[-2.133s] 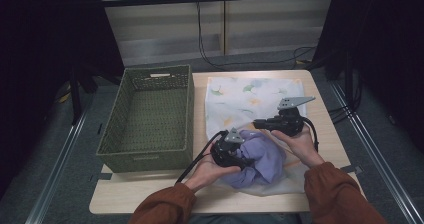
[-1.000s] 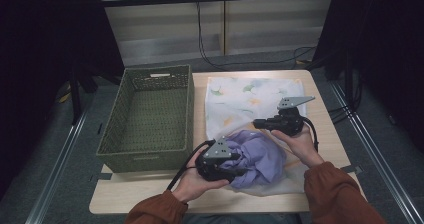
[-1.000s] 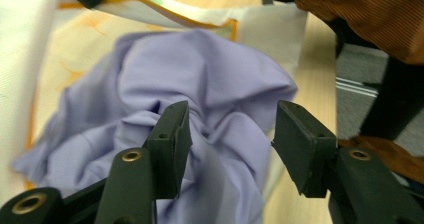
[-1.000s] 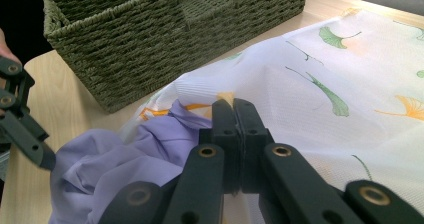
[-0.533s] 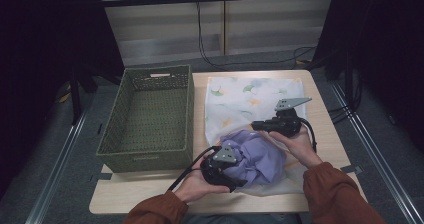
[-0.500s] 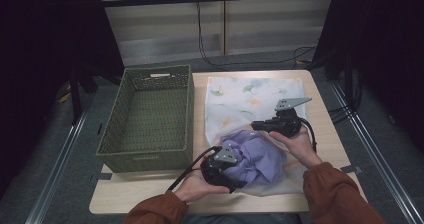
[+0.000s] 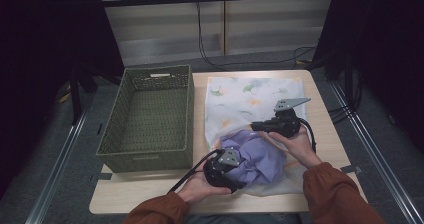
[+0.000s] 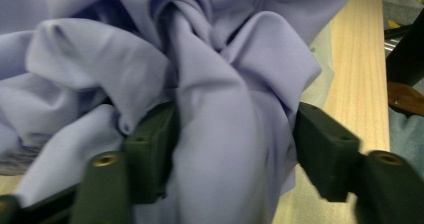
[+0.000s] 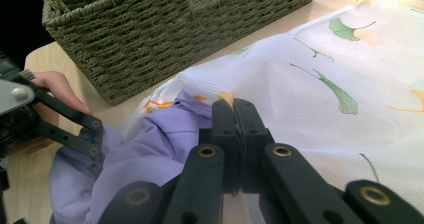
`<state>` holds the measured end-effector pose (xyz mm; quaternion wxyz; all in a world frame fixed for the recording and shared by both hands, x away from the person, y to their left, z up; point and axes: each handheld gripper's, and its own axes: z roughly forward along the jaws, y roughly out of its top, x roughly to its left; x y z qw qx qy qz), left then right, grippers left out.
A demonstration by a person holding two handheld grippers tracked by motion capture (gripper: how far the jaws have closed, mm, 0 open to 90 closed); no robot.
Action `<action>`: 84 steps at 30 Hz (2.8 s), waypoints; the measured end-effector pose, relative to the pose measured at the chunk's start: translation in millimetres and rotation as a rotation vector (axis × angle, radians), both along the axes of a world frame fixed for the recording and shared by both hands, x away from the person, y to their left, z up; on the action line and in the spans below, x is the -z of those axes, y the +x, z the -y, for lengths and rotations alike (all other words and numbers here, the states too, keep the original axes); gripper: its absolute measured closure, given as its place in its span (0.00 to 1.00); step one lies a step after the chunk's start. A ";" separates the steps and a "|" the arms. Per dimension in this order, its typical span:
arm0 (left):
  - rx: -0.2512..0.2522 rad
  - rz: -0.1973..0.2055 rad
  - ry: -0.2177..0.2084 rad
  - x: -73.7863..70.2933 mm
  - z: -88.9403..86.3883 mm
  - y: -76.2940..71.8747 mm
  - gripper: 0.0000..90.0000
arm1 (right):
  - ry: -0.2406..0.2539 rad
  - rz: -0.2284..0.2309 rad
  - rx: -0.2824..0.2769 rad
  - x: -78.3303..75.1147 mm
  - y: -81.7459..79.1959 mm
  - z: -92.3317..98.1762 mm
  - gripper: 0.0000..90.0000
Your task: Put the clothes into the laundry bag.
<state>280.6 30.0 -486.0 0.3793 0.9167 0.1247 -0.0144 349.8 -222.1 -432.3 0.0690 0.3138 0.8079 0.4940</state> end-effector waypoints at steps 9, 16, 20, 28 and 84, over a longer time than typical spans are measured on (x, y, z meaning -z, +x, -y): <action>-0.017 0.042 0.013 -1.7 1.2 8.7 0.81 | -0.001 -0.004 -0.002 0.7 0.5 -0.6 0.99; -0.024 0.031 0.007 -6.1 1.6 12.0 0.93 | 0.000 -0.003 -0.003 -0.7 -0.2 -0.5 0.99; -0.031 0.034 0.016 -10.9 0.7 14.7 0.94 | 0.006 -0.007 -0.004 -1.5 -0.3 -0.4 0.99; -0.069 0.033 -0.002 -16.7 3.5 26.1 0.94 | 0.022 -0.004 -0.014 -5.9 -1.5 -1.2 0.99; -0.054 0.044 -0.038 -7.0 12.8 21.5 0.33 | 0.012 -0.049 -0.032 3.8 -6.4 0.8 1.00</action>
